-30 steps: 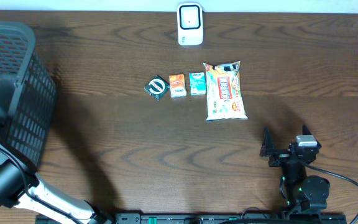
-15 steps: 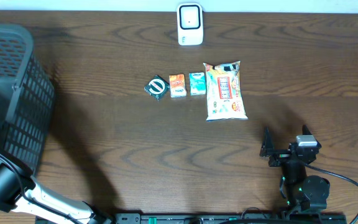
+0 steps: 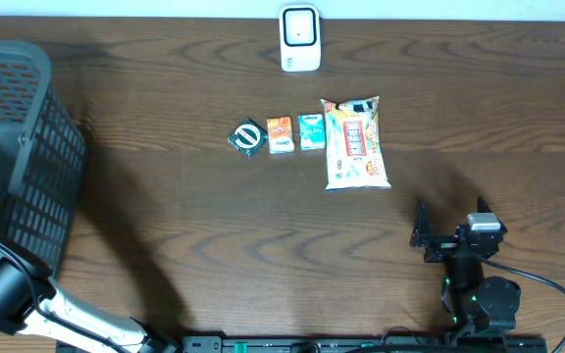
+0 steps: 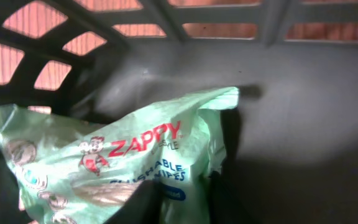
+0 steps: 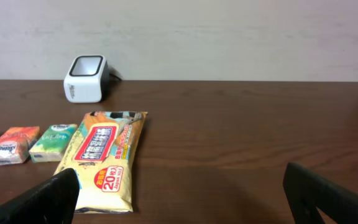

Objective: Scan the item barcode
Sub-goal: 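Move the left gripper back into the basket toward the mint-green wipes pack, then grasp the mint-green Zappy wipes pack and lift it out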

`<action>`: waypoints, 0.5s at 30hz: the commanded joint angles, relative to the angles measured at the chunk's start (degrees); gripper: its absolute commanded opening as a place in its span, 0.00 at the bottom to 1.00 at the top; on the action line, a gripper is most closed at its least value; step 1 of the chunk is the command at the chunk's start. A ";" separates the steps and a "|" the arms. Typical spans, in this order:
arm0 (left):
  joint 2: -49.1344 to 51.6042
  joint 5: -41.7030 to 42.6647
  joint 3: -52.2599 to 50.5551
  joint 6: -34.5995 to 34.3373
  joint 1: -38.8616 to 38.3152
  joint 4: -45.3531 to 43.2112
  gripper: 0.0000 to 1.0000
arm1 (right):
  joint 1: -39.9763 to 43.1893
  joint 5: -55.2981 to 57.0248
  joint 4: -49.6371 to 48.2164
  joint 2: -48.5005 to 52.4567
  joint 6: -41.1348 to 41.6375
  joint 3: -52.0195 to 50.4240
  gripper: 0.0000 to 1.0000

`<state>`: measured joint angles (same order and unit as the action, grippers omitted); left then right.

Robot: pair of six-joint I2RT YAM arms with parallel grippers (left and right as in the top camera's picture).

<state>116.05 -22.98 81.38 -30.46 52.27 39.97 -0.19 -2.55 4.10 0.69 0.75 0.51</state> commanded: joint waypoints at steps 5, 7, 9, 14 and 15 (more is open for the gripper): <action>-0.20 -0.55 -0.24 -0.28 0.79 1.79 0.07 | -0.24 0.48 0.17 -0.31 -0.59 -0.20 0.99; -1.11 -0.55 -0.24 -0.28 0.76 2.29 0.07 | -0.24 0.48 0.17 -0.31 -0.59 -0.20 0.99; -2.73 -0.42 -0.24 -0.28 0.72 2.40 0.07 | -0.24 0.48 0.17 -0.31 -0.59 -0.20 0.99; -8.52 3.30 -0.15 -0.31 0.63 1.81 0.07 | -0.24 0.48 0.17 -0.31 -0.59 -0.20 0.99; -10.25 5.05 -0.15 -0.31 0.63 1.44 0.07 | -0.24 0.48 0.17 -0.31 -0.59 -0.20 0.99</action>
<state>111.85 -20.53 81.06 -30.22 52.42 41.74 -0.19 -2.52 4.10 0.69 0.75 0.51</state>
